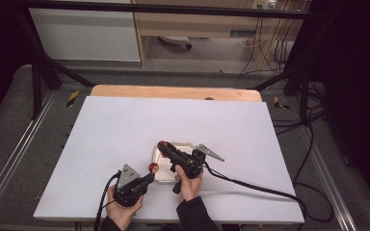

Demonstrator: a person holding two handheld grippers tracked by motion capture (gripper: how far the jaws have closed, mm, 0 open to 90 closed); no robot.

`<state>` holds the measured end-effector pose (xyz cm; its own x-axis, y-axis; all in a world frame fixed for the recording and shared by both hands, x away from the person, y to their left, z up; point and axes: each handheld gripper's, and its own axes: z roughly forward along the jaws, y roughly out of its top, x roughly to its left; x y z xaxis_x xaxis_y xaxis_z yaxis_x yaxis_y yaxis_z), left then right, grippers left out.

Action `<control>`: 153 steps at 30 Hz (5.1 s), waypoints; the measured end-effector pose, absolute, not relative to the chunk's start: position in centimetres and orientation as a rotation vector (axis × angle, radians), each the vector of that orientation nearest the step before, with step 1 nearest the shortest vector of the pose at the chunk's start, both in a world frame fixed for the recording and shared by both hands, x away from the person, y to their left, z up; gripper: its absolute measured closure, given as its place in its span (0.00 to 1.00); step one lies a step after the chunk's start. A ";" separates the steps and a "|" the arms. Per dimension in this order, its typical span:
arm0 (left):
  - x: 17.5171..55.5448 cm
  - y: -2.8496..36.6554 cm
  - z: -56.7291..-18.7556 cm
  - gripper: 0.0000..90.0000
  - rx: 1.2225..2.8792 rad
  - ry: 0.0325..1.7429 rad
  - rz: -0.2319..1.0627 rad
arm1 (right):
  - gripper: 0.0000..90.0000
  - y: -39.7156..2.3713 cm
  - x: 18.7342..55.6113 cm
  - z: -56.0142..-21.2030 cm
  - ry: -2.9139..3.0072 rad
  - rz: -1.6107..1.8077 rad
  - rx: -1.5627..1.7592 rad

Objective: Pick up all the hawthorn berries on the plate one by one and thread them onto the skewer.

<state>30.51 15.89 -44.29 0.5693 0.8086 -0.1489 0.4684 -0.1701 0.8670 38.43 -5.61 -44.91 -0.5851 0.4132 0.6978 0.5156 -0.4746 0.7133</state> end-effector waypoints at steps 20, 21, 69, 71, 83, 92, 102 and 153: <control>30.5 14.6 -45.2 0.99 1.797 1.063 0.457 | 0.70 -5.7 38.0 -44.3 -1.580 -2.199 -1.416; 30.5 14.6 -45.2 0.99 1.797 1.059 0.451 | 0.70 -5.8 38.0 -44.3 -1.585 -2.198 -1.415; 32.1 16.9 -43.4 0.98 1.888 1.007 0.415 | 0.51 -6.2 37.2 -43.9 -1.947 -2.062 -1.301; 32.0 17.7 -43.3 0.98 1.892 1.003 0.420 | 0.45 -6.8 37.3 -43.4 -2.015 -2.049 -1.305; 32.0 21.6 -42.9 0.98 1.984 0.995 0.428 | 0.19 -8.6 39.3 -41.5 -2.466 -1.711 -1.291; 31.9 22.4 -43.1 0.98 2.042 0.981 0.428 | 0.23 -6.1 42.3 -39.5 -2.771 -1.320 -1.203; 32.3 22.6 -43.4 0.98 2.054 0.989 0.421 | 0.40 -3.3 46.1 -40.1 -2.905 -0.964 -1.138; 31.8 21.3 -43.5 0.98 2.082 0.951 0.437 | 0.68 -7.0 41.6 -39.5 -2.425 -1.417 -1.252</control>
